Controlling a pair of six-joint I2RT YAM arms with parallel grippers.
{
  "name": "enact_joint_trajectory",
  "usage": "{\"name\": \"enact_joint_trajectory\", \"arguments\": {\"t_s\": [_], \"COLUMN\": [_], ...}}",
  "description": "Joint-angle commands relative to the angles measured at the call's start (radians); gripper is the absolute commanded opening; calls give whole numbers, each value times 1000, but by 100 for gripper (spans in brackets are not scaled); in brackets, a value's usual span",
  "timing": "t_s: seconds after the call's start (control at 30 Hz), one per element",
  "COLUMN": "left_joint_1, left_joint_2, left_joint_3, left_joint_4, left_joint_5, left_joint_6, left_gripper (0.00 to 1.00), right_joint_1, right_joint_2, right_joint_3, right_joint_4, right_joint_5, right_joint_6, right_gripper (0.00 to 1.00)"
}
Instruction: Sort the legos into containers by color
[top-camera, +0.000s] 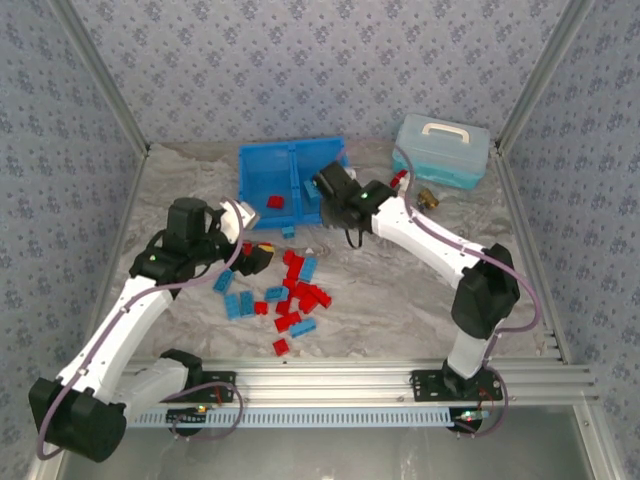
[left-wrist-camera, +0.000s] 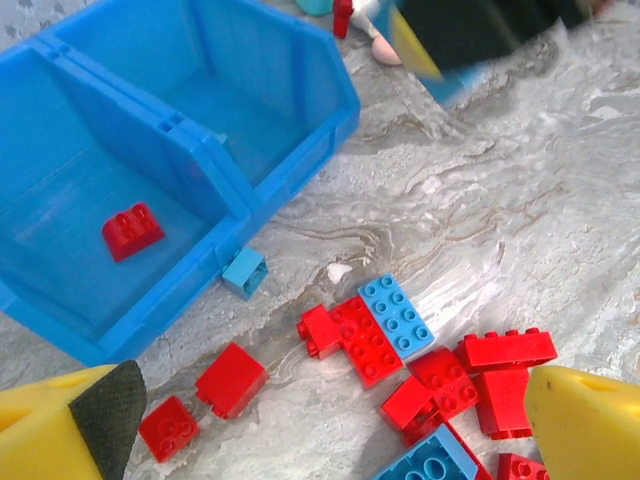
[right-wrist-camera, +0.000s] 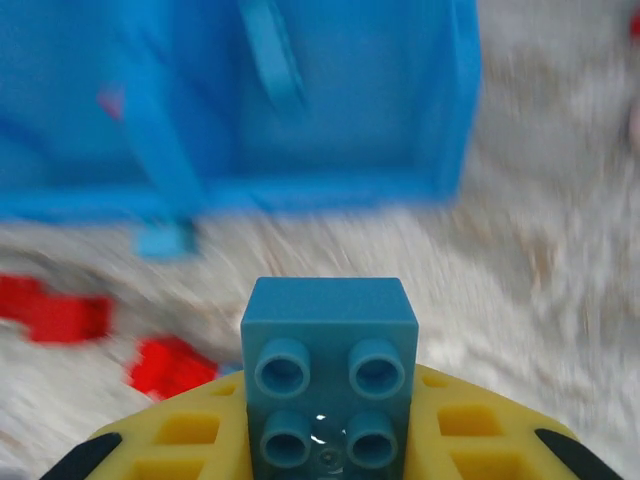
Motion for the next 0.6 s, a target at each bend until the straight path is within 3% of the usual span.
{"name": "enact_joint_trajectory", "arguments": {"t_s": [0.0, 0.3, 0.57], "left_joint_1": [12, 12, 12], "left_joint_2": [-38, -34, -32], "left_joint_3": [-20, -30, -30], "left_joint_4": [67, 59, 64], "left_joint_5": [52, -1, 54], "left_joint_6": [9, 16, 15], "left_gripper": [99, 99, 99], "right_joint_1": [-33, -109, -144], "right_joint_2": [119, 505, 689], "right_joint_3": [156, 604, 743], "right_joint_4": [-12, -69, -79], "right_joint_5": [68, 18, -54], "right_joint_6": [-178, -285, -247], "right_gripper": [28, 30, 35]}}
